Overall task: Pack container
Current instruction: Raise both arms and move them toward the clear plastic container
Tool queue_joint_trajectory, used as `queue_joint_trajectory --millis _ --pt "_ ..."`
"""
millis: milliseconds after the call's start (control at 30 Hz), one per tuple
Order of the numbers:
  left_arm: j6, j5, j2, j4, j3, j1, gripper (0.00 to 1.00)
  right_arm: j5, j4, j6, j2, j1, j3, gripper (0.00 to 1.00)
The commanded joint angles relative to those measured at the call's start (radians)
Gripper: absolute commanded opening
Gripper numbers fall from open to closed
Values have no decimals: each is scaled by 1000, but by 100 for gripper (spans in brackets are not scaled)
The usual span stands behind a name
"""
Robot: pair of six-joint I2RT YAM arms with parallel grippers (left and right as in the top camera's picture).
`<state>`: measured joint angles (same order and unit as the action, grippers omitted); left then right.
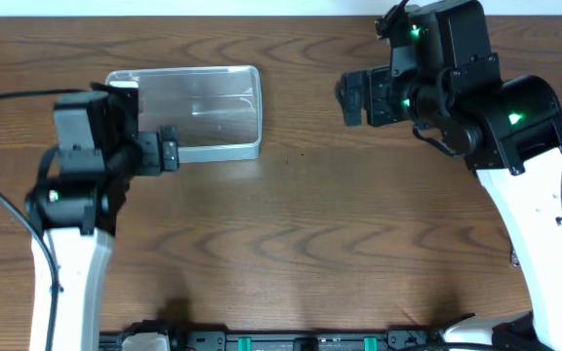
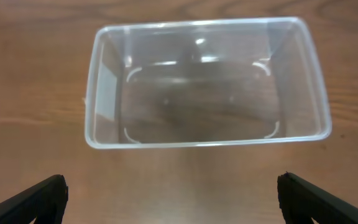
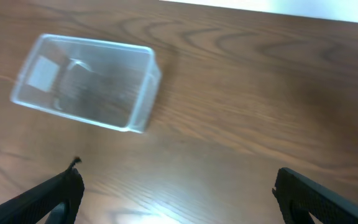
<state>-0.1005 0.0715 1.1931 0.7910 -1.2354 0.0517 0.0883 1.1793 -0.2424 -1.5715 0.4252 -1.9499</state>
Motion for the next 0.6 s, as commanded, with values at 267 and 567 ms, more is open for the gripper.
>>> queue_joint_trajectory --millis 267,567 --pt "4 -23 212 326 -483 258 98 68 -84 20 -209 102 -53 99" --pt "8 -23 291 334 -481 268 98 11 -80 57 -334 186 -85 99"
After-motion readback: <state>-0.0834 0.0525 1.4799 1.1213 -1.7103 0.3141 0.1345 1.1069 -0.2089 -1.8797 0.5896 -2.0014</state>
